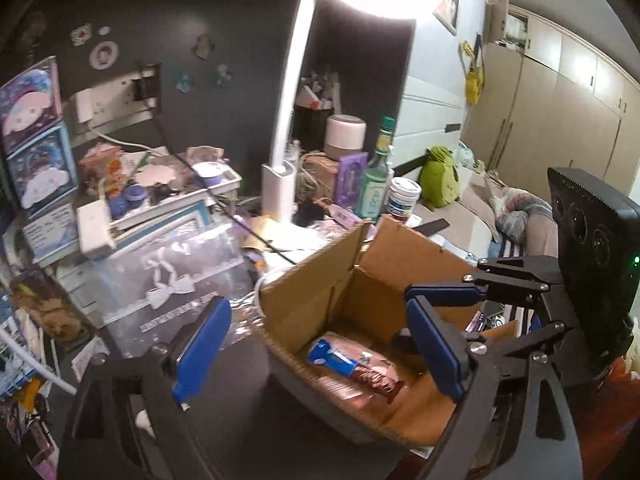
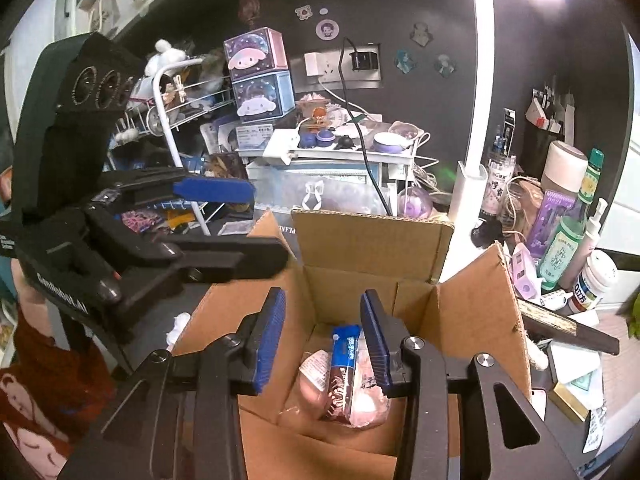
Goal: Organize objects
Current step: 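Grasp the pink tape dispenser with the right gripper and lift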
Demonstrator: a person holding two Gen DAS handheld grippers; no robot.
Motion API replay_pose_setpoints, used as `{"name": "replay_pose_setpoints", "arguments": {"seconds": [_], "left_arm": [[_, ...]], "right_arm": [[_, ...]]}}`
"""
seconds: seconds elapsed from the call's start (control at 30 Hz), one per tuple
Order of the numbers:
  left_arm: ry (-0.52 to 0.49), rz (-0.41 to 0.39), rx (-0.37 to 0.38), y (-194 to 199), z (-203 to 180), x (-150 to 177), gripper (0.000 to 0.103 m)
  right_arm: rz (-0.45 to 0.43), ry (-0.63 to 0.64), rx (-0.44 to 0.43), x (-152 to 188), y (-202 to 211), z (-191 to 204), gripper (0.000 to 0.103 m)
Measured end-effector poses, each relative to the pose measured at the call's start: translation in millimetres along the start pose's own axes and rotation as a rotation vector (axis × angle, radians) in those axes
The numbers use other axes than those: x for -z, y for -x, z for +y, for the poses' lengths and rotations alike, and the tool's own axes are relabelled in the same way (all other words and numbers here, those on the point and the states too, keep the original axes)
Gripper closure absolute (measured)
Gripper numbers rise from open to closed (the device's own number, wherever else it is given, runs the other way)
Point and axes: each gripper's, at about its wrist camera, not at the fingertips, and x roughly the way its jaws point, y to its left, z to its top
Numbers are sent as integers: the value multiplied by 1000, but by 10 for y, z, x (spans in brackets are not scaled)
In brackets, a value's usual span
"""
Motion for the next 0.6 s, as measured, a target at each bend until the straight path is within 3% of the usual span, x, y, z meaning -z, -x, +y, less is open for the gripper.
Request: {"name": "replay_pose_setpoints", "arguments": {"seconds": [0.23,0.37,0.6], "left_arm": [[53,-71,-54,442,297,181,14],[83,-109,-126,735,510,376,6],[153,-117,-231,1045,921,898,6]], "right_arm": [[-10,33,-42,-80,-11,257,68],[-16,108,-94,-137,-51,627,68],[35,193,-245,-66,-336,1346,68]]}}
